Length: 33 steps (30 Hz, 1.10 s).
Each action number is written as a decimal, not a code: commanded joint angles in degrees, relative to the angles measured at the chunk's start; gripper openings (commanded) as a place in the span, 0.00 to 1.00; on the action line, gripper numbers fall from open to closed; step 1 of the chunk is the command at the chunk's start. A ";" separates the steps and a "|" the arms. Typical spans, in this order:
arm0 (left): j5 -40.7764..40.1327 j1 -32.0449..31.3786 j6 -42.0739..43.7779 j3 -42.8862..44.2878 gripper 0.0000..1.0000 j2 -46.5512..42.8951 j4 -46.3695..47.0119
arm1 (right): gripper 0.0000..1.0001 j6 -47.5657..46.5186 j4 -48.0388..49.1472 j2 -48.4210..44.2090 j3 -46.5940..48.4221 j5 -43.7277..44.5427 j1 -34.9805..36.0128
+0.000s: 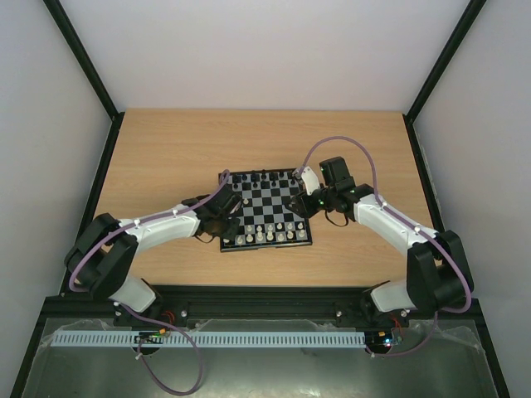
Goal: Set up the chess pieces on the board
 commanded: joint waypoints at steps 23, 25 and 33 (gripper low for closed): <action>-5.08 0.57 2.18 18.92 0.48 5.86 -5.99 | 0.57 1.34 1.19 3.07 4.34 23.22 -0.17; -4.71 1.05 2.41 21.79 0.48 8.25 -6.46 | 0.61 1.13 1.64 2.20 3.33 22.24 -0.17; -3.40 3.32 3.06 30.34 0.41 17.75 -10.16 | 0.66 0.16 1.94 -0.05 1.37 20.51 -0.17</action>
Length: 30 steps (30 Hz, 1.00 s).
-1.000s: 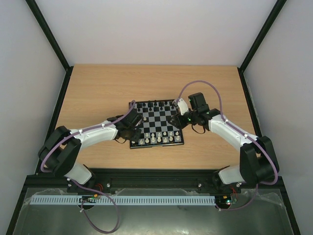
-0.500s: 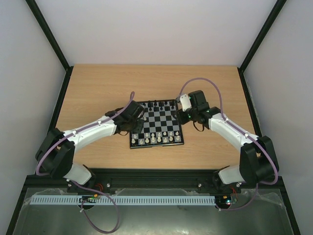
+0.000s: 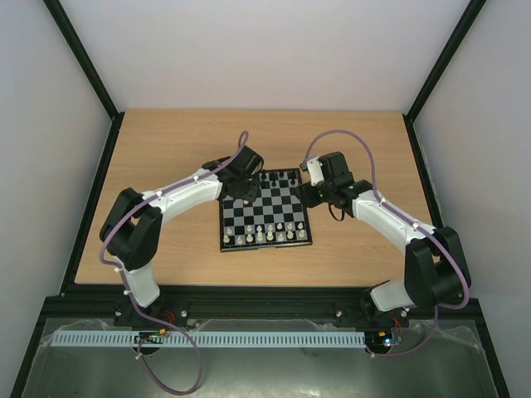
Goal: Set up the chess pieces on the board
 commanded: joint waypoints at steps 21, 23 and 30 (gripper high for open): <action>4.65 2.53 1.63 3.92 0.27 8.87 -4.26 | 0.66 -1.83 0.30 -1.76 -1.97 -2.28 -0.08; 4.70 2.62 1.73 4.09 0.25 9.15 -4.20 | 0.66 -1.83 0.22 -1.82 -2.04 -2.28 -0.09; 4.99 2.66 2.53 4.45 0.18 10.20 -4.07 | 0.66 -1.94 0.24 -1.71 -2.03 -2.28 -0.09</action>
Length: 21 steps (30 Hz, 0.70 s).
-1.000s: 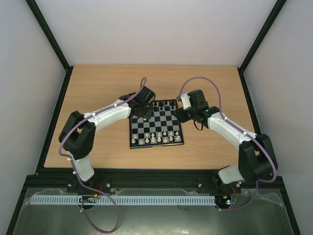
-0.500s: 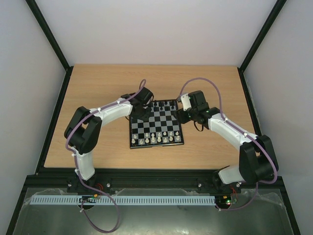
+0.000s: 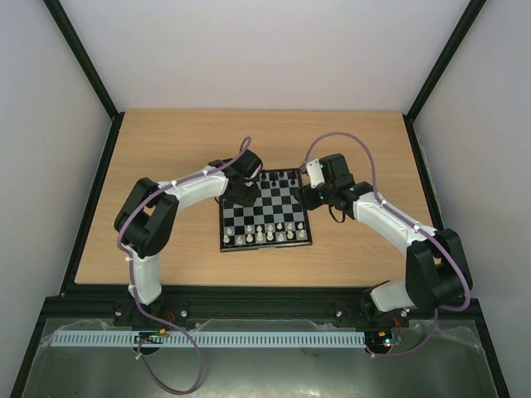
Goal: Set up the chess pieces on the board
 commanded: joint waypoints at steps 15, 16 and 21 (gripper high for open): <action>-0.03 0.24 1.87 2.43 0.08 1.60 -0.95 | 0.66 -0.90 0.03 -0.62 -0.77 -0.40 -0.08; -0.04 0.20 1.81 2.35 0.07 0.93 -1.13 | 0.66 -0.84 0.02 -0.72 -0.73 -0.42 -0.08; 0.17 -0.47 2.66 -0.39 0.06 -4.70 -2.44 | 0.66 -0.84 0.02 -0.98 -0.76 -0.42 -0.08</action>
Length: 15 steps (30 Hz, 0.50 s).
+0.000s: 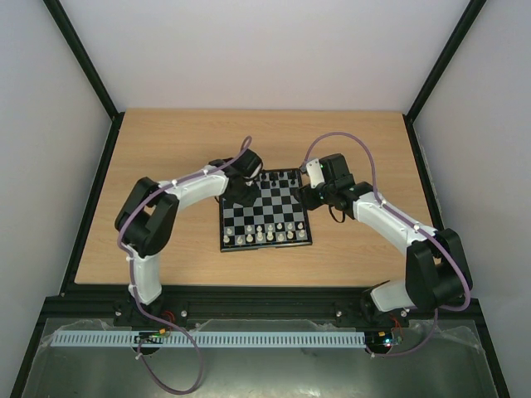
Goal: Set up the chess pieces on the board
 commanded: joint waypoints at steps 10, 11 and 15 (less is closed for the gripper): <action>-0.06 -3.97 3.07 -11.52 0.06 -16.01 -6.51 | 0.66 -0.50 -0.05 -1.18 -0.75 -0.87 -0.08; 0.38 -4.26 2.92 -12.50 0.06 -16.75 -6.48 | 0.66 -0.46 -0.07 -1.14 -0.77 -0.92 -0.08; 1.89 -5.15 2.12 -15.73 0.06 -18.26 -6.23 | 0.66 -0.38 -0.02 -1.04 -0.77 -1.09 -0.08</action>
